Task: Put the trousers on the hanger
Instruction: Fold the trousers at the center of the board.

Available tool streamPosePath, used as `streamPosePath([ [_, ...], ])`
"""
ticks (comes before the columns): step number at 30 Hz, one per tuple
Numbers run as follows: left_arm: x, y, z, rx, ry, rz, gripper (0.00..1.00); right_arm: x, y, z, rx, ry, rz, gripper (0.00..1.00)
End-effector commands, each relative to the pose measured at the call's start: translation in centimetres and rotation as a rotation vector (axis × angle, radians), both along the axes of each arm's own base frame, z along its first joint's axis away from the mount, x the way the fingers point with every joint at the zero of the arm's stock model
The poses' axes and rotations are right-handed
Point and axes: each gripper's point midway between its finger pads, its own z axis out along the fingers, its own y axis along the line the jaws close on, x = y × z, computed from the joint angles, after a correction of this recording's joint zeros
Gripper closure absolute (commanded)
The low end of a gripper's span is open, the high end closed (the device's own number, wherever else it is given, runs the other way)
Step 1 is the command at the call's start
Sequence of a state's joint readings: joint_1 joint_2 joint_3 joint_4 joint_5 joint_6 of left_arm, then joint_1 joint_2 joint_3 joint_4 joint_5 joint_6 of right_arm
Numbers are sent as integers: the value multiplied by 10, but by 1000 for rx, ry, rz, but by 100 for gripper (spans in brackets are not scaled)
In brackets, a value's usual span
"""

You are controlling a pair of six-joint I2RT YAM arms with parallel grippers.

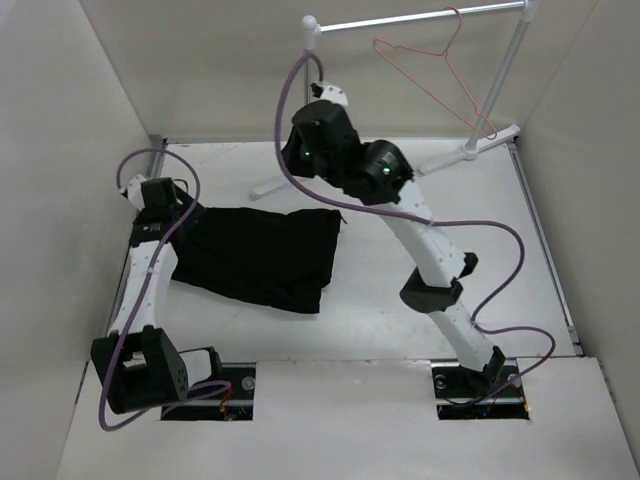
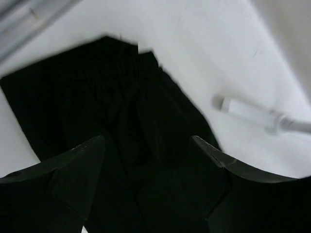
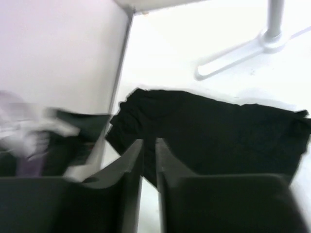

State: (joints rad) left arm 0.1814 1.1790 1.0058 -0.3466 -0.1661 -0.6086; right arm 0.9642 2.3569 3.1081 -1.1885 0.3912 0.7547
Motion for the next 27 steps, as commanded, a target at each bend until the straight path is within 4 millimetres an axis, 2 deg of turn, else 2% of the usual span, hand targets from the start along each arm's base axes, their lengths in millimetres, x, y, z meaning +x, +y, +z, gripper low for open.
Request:
streamPosePath([
  [1,8,-11,-37,-1,25,-41,32,-51,-31,28,-105,-46,90,89],
  [2,6,-10,-53,-15,55,-32,33,-63,-37,32,-122,-49,106,92],
  [4,-1,-3,-74,-21,95,-3,33,-90,-50,44,-169,-78,136,96],
  [8,-24,13,-102,-57,154,119,35,-140,-90,73,-259,-180,122,96],
  [11,-35,13,-106,-104,151,176,35,-176,-116,82,-319,-228,122,91],
  [13,-37,8,-87,-92,100,166,34,-181,-128,77,-403,-258,82,88],
  [16,-34,-20,-41,-50,-12,58,34,-188,-142,80,-454,-288,39,88],
  [17,-36,-31,-29,-40,-34,18,35,-189,-154,83,-435,-277,19,89],
  [19,-44,-57,-20,-44,-34,-72,42,-189,-186,86,-363,-235,-35,90],
  [21,-56,-85,-25,-49,-2,-164,58,-194,-204,79,-276,-226,-45,89],
  [22,-63,-99,-29,-52,11,-211,64,-198,-203,69,-230,-228,-18,87],
  [24,-78,-129,-37,-67,37,-299,70,-209,-179,40,-115,-219,116,83],
  [25,-87,-143,-39,-83,46,-332,70,-206,-169,28,-34,-217,158,79],
  [27,-101,-174,-40,-105,51,-420,70,-191,-155,4,117,-212,192,62],
])
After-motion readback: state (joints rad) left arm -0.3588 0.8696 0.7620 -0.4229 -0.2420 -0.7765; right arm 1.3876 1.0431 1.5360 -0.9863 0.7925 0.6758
